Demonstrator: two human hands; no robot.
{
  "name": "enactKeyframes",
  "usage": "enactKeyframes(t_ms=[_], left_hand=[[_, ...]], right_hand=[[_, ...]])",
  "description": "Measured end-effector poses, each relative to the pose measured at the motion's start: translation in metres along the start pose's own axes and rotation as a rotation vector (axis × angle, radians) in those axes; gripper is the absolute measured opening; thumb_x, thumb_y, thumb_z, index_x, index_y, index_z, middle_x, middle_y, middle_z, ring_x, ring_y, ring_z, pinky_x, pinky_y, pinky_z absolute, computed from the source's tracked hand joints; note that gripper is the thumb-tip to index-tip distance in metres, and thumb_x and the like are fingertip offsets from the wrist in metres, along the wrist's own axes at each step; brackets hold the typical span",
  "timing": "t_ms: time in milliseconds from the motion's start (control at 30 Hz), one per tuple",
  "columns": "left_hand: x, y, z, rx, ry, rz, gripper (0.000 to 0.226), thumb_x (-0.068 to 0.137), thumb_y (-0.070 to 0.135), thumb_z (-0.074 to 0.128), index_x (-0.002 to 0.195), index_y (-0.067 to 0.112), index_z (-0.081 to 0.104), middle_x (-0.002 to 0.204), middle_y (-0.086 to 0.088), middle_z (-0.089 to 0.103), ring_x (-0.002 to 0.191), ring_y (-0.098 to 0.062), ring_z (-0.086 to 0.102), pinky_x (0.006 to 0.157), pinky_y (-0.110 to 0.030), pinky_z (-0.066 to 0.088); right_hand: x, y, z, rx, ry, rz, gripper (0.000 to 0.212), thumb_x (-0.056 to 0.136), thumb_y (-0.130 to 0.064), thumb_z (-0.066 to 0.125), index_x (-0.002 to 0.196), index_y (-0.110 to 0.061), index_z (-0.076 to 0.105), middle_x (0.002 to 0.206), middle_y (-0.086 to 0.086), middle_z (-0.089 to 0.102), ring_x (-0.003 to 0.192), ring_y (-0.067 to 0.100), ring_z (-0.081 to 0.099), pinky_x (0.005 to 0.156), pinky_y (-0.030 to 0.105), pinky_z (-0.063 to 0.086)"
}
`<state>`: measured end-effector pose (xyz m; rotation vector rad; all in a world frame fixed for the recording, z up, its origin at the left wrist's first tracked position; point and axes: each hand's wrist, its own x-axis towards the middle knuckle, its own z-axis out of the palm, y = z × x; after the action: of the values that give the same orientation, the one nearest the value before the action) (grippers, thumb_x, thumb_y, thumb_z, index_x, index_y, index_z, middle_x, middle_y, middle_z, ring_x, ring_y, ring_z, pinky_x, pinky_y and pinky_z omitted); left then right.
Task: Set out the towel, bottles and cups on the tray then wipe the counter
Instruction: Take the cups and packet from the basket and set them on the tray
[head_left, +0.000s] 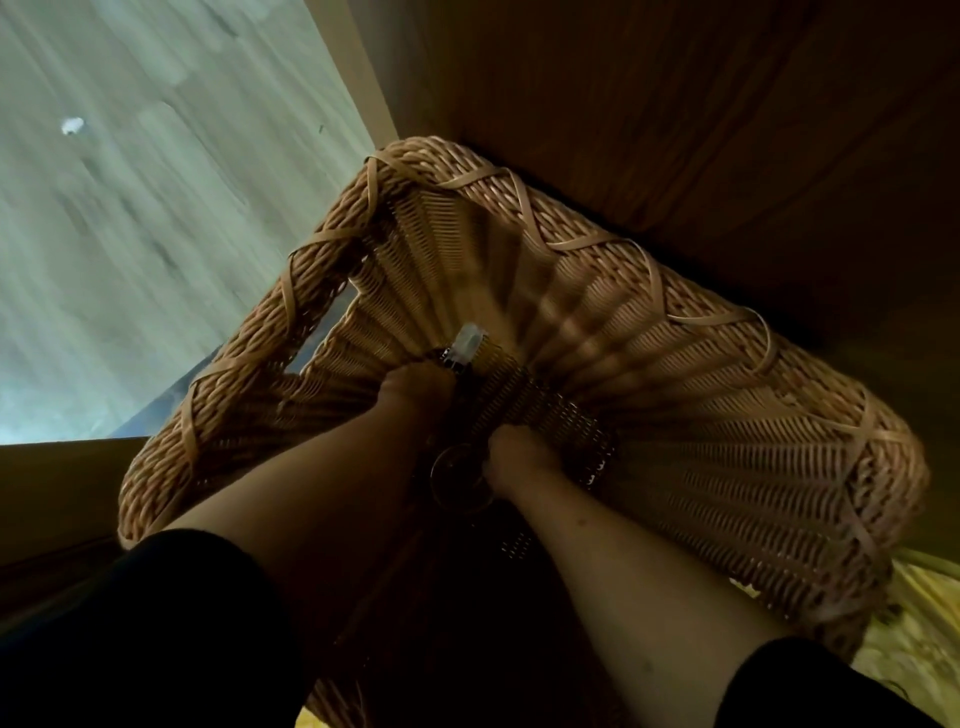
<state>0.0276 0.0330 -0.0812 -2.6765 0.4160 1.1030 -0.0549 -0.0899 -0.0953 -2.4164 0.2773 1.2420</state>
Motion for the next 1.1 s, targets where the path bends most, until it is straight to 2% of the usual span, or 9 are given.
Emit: enactKeyframes(t_ms=[233,367,467,533,600,667,733,867,1100], left_hand=[[-0.005,0.000,0.003,-0.168,0.034,-0.042,0.031,0.105,0.021,0.041,0.127,0.004,0.054,0.120,-0.016,0.063,0.107,-0.031,0.065,0.087,-0.042,0.056],[-0.020,-0.003,-0.010,-0.279,0.033,-0.088,0.030,0.103,0.023,0.042,0.120,0.004,0.058,0.115,-0.014,0.064,0.102,-0.031,0.064,0.083,-0.037,0.051],[-0.038,-0.008,-0.022,-0.346,0.016,-0.127,0.018,0.098,0.022,0.053,0.110,0.011,0.060,0.092,-0.002,0.060,0.078,-0.017,0.059,0.068,-0.031,0.047],[-0.056,-0.009,-0.027,-0.408,0.031,-0.148,0.010,0.096,0.025,0.057,0.100,0.017,0.061,0.086,0.001,0.058,0.068,-0.010,0.052,0.065,-0.029,0.044],[-0.072,-0.006,-0.030,-0.439,0.053,-0.170,0.012,0.095,0.030,0.059,0.097,0.019,0.064,0.093,-0.002,0.066,0.073,-0.012,0.057,0.066,-0.030,0.045],[-0.089,-0.001,-0.032,-0.459,0.076,-0.195,0.018,0.094,0.031,0.061,0.103,0.015,0.067,0.098,-0.004,0.070,0.084,-0.019,0.065,0.068,-0.030,0.046],[-0.108,0.004,-0.039,-0.519,0.094,-0.202,0.017,0.093,0.029,0.063,0.102,0.016,0.068,0.100,-0.004,0.070,0.091,-0.022,0.066,0.073,-0.031,0.049],[-0.146,0.008,-0.054,-0.598,0.148,-0.191,0.013,0.094,0.026,0.063,0.098,0.017,0.071,0.098,-0.004,0.071,0.087,-0.019,0.066,0.076,-0.031,0.053],[-0.225,0.002,-0.081,-0.687,0.431,-0.165,0.017,0.093,0.030,0.066,0.107,0.022,0.068,0.106,0.003,0.066,0.088,-0.007,0.064,0.083,-0.029,0.057]], right_hand=[[-0.001,0.003,-0.010,-0.007,0.055,0.000,0.026,0.095,-0.013,0.061,0.120,-0.011,0.069,0.129,0.013,0.064,0.118,0.033,0.062,0.093,0.039,0.051],[-0.013,0.007,-0.031,-0.053,0.089,-0.017,0.024,0.094,-0.015,0.064,0.117,-0.012,0.070,0.124,0.012,0.066,0.114,0.032,0.064,0.088,0.036,0.052],[-0.028,0.008,-0.052,-0.091,0.125,-0.024,0.021,0.093,-0.015,0.066,0.113,-0.012,0.071,0.120,0.011,0.067,0.109,0.031,0.065,0.081,0.035,0.052],[-0.039,0.006,-0.065,-0.108,0.150,-0.040,0.021,0.093,-0.016,0.066,0.113,-0.013,0.072,0.118,0.010,0.069,0.108,0.030,0.066,0.081,0.035,0.052],[-0.051,0.004,-0.078,-0.113,0.162,-0.062,0.022,0.094,-0.014,0.063,0.113,-0.014,0.073,0.117,0.009,0.070,0.106,0.029,0.066,0.084,0.034,0.054],[-0.063,0.003,-0.089,-0.120,0.170,-0.085,0.024,0.094,-0.012,0.060,0.114,-0.015,0.074,0.117,0.009,0.069,0.106,0.029,0.066,0.086,0.034,0.054],[-0.076,0.002,-0.099,-0.153,0.183,-0.126,0.024,0.093,-0.013,0.064,0.115,-0.017,0.073,0.116,0.007,0.070,0.105,0.027,0.066,0.086,0.034,0.056],[-0.104,0.001,-0.125,-0.197,0.216,-0.193,0.020,0.091,-0.021,0.069,0.110,-0.018,0.073,0.107,0.004,0.072,0.097,0.024,0.068,0.083,0.038,0.059],[-0.167,-0.014,-0.171,-0.235,0.300,-0.299,0.013,0.093,-0.031,0.067,0.096,-0.024,0.077,0.097,-0.001,0.073,0.090,0.020,0.067,0.081,0.036,0.057]])
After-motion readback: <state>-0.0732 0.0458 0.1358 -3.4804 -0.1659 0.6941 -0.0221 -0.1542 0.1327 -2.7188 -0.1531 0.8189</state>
